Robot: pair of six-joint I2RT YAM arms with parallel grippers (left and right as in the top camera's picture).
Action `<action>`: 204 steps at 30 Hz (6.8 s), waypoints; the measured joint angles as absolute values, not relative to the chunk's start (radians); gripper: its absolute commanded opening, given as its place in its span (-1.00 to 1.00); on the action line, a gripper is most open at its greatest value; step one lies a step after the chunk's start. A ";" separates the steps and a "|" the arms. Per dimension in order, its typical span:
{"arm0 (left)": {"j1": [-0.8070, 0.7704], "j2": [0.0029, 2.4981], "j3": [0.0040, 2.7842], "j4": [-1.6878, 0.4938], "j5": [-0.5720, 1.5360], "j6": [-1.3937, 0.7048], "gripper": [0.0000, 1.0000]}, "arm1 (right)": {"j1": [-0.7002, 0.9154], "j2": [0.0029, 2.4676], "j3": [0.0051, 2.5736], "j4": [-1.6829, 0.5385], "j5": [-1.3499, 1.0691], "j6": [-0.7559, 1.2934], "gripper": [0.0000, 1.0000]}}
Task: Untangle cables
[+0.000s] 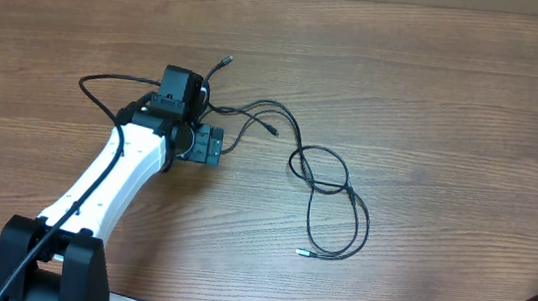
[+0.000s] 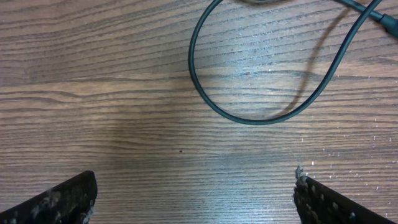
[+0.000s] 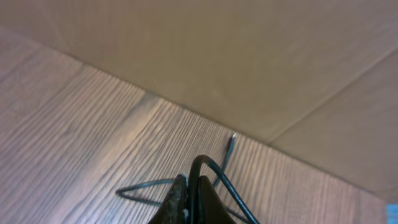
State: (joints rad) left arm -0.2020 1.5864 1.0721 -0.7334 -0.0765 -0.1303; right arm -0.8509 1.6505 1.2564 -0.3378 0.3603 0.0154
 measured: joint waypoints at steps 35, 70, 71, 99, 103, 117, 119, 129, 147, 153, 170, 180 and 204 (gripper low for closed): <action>-0.202 1.586 1.072 -0.733 -0.076 -0.130 1.00 | -0.961 1.822 1.256 -0.542 0.095 0.129 0.64; -0.202 1.586 1.072 -0.733 -0.076 -0.130 0.99 | -0.815 1.321 1.256 -0.741 -0.171 0.199 1.00; -0.202 1.586 1.072 -0.733 -0.076 -0.130 0.99 | -0.807 1.321 1.256 -0.741 -0.176 0.199 1.00; -0.202 1.586 1.072 -0.733 -0.076 -0.130 0.99 | -0.279 1.515 1.256 -0.930 -0.491 0.057 1.00; -0.202 1.586 1.072 -0.733 -0.076 -0.130 1.00 | -0.150 1.582 1.256 -0.928 -0.490 0.010 1.00; -0.202 1.586 1.072 -0.733 -0.076 -0.130 1.00 | 0.133 1.632 1.218 -1.019 -0.462 -0.224 1.00; -0.202 1.586 1.072 -0.733 -0.076 -0.130 0.99 | 0.166 1.632 1.184 -0.986 -0.464 -0.256 1.00; -0.202 1.586 1.072 -0.733 -0.076 -0.130 0.99 | 0.259 1.632 1.006 -0.679 -0.467 -0.310 0.84; -0.202 1.586 1.072 -0.733 -0.076 -0.130 1.00 | 0.280 1.632 0.835 -0.475 -0.520 -0.312 0.29; -0.202 1.586 1.072 -0.733 -0.076 -0.130 0.99 | 0.280 1.632 0.829 -0.454 -0.502 -0.319 0.65; -0.202 1.586 1.072 -0.733 -0.076 -0.130 0.99 | 0.281 1.703 0.828 -0.445 -0.474 -0.315 0.01; -0.202 1.586 1.072 -0.733 -0.076 -0.130 0.99 | 0.281 1.707 0.828 -0.435 -0.485 -0.305 -0.92; -0.202 1.586 1.072 -0.733 -0.076 -0.130 0.99 | 0.281 1.637 1.611 -1.201 -0.525 -0.233 -0.93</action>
State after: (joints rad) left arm -0.2024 1.5864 1.0721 -0.7334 -0.0765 -0.1303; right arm 0.2813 1.6367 1.6108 -1.2011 -0.5251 -0.2325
